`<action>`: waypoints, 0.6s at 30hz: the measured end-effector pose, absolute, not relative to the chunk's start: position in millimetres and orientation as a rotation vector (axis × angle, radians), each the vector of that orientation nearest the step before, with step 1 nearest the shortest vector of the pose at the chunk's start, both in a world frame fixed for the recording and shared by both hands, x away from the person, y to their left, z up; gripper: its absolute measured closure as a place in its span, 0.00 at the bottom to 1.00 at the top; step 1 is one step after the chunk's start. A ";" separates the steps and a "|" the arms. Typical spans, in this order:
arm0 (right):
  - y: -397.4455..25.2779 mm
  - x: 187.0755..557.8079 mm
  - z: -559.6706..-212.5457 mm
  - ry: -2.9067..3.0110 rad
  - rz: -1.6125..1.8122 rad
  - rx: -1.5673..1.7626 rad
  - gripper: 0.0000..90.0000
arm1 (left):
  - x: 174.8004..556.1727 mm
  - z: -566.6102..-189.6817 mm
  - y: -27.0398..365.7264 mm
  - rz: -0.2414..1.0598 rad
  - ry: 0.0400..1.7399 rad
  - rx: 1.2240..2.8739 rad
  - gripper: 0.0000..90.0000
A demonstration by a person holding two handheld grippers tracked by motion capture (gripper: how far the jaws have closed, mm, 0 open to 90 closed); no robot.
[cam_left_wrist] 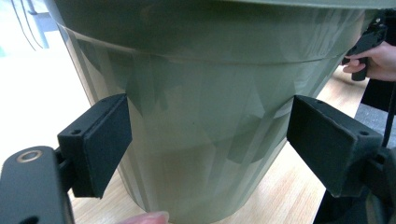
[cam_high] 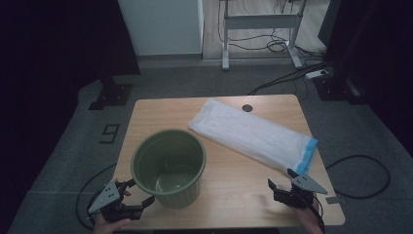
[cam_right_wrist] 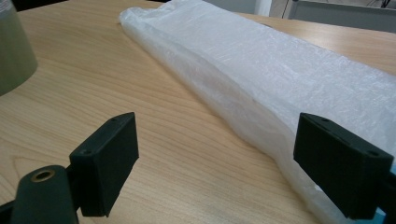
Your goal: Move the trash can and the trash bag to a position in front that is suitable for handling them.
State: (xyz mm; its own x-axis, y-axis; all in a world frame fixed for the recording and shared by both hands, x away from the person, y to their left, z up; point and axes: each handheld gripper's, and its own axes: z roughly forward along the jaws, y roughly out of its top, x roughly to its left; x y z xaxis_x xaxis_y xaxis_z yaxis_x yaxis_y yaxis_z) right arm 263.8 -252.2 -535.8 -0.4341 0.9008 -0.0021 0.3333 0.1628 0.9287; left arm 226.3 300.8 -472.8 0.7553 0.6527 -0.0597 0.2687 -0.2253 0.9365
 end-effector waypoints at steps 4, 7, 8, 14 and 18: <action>-248.7 264.5 -536.0 1.874 1.258 1.152 0.15 | 234.3 -476.3 286.7 0.416 0.725 1.838 0.16; -246.7 264.7 -536.0 1.880 1.258 1.143 0.15 | 241.4 -476.7 275.5 0.421 0.718 1.872 0.16; -246.1 264.8 -536.3 1.888 1.256 1.142 0.15 | 244.0 -475.9 271.6 0.423 0.714 1.882 0.16; -246.1 263.3 -537.6 1.902 1.243 1.133 0.15 | 259.1 -469.4 248.4 0.413 0.662 1.907 0.16; -246.9 262.6 -538.1 1.904 1.238 1.136 0.16 | 266.1 -467.4 233.5 0.419 0.651 1.911 0.17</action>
